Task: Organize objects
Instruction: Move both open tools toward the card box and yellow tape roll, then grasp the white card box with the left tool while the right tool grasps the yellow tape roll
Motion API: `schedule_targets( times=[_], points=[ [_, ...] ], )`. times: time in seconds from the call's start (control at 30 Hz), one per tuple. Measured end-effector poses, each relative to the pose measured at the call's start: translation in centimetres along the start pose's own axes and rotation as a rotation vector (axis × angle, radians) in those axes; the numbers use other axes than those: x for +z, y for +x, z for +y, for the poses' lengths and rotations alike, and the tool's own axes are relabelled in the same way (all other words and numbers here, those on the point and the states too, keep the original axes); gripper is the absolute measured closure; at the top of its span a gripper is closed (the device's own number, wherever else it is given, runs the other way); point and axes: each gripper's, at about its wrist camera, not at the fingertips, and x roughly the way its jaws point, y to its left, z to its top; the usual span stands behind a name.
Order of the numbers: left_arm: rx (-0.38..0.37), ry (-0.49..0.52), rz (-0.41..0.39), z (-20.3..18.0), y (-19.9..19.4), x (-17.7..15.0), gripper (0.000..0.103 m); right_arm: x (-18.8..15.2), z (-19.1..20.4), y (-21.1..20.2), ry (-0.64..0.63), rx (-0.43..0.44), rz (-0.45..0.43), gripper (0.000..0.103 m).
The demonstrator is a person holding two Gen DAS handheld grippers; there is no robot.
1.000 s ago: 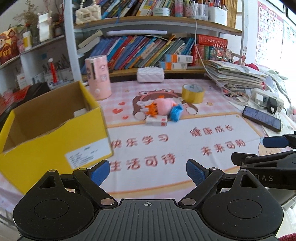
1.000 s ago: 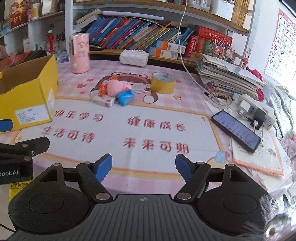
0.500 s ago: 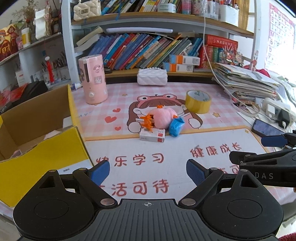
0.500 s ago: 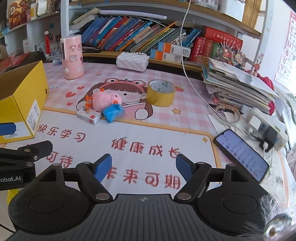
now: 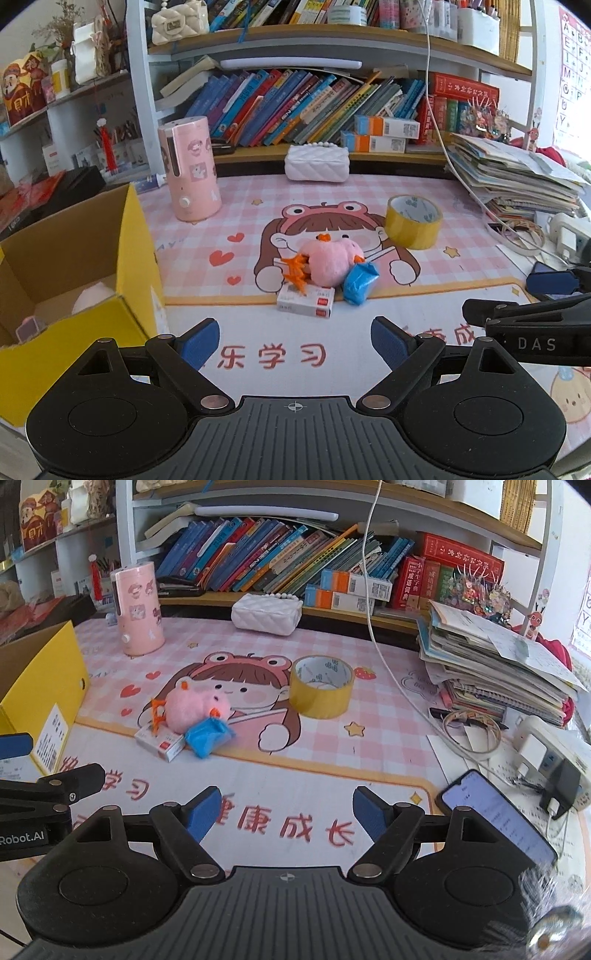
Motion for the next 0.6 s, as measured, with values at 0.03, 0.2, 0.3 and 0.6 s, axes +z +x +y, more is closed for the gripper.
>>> schedule_targets(
  times=[0.03, 0.2, 0.3, 0.6],
  points=[
    [0.001, 0.001, 0.001, -0.1, 0.3, 0.2, 0.013, 0.2, -0.3, 0.2, 0.003, 0.004, -0.001, 0.026],
    [0.005, 0.019, 0.012, -1.1, 2.3, 1.2, 0.023, 1.3, -1.6, 1.9, 0.016, 0.011, -0.005, 0.026],
    [0.029, 0.024, 0.011, -1.5, 3.8, 2.0, 0.026, 2.1, -2.2, 3.0, 0.021, 0.022, -0.008, 0.026],
    [0.058, 0.032, 0.11, -1.3, 9.8, 3.2, 0.033, 5.0, -3.1, 6.4, 0.016, 0.06, -0.032, 0.026]
  ],
)
